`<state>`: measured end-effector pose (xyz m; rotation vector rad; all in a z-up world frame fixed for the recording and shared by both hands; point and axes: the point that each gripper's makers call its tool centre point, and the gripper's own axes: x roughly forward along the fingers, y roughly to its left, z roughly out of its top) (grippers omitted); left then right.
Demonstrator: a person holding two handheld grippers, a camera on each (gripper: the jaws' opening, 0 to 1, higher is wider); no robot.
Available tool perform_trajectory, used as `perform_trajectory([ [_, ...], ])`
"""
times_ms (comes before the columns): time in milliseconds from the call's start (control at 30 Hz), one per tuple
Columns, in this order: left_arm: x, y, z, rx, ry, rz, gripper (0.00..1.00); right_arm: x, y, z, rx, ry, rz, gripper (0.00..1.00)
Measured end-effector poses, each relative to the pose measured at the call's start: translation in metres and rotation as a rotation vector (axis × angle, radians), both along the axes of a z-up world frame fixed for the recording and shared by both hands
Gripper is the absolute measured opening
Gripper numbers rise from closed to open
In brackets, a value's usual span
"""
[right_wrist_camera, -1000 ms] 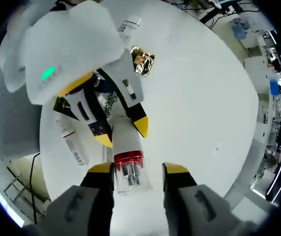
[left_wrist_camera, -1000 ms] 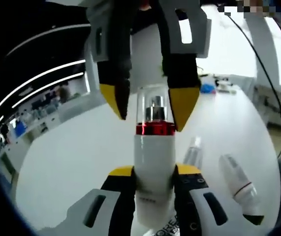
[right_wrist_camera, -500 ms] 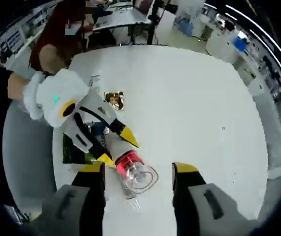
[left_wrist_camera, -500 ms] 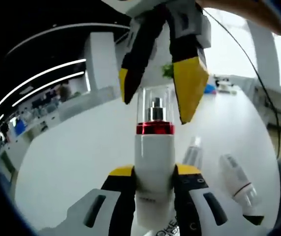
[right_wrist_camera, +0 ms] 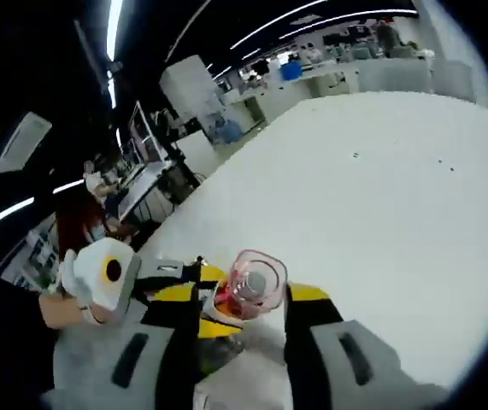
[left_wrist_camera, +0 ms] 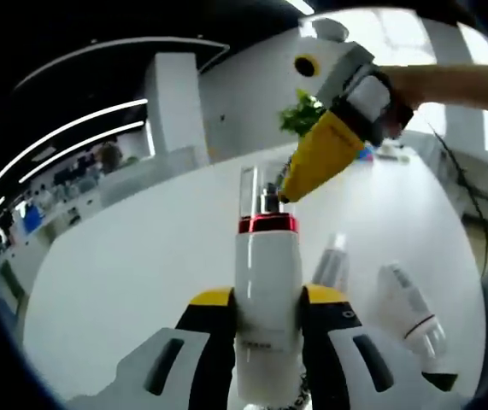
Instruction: Arrange the skincare products in the storage area until every visible bottle or jar stands upright without overlapping.
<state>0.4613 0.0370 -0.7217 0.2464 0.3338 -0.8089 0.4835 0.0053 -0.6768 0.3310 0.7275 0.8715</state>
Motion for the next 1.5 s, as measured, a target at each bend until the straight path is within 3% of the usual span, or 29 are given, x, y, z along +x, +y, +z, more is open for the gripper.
perform_trajectory([
  [33,0.0,0.001,0.0,-0.002,0.005,0.002,0.25,-0.004,0.006,0.007,0.121,0.058,-0.01,0.28],
  [67,0.0,0.002,0.001,0.0,0.004,0.003,0.25,-0.002,0.004,0.005,0.141,0.072,-0.043,0.28],
  [433,0.0,0.003,0.003,0.01,0.002,0.007,0.25,-0.012,0.012,0.015,0.07,0.017,0.002,0.26],
  [700,0.003,0.005,0.005,-0.013,0.013,0.03,0.25,-0.009,0.02,0.027,-0.02,-0.084,0.057,0.25],
  [1033,0.001,0.008,0.008,-0.029,0.023,0.045,0.24,-0.009,0.029,0.033,-0.066,-0.186,0.111,0.25],
  [1200,0.001,0.009,0.01,-0.066,0.044,0.065,0.24,-0.011,0.041,0.042,-0.127,-0.29,0.177,0.25],
  [1433,-0.002,0.01,0.009,-0.084,0.056,0.074,0.24,-0.014,0.047,0.044,-0.137,-0.412,0.254,0.25],
  [1500,-0.004,0.01,0.009,-0.083,0.054,0.073,0.24,-0.016,0.047,0.044,-0.149,-0.421,0.261,0.25],
])
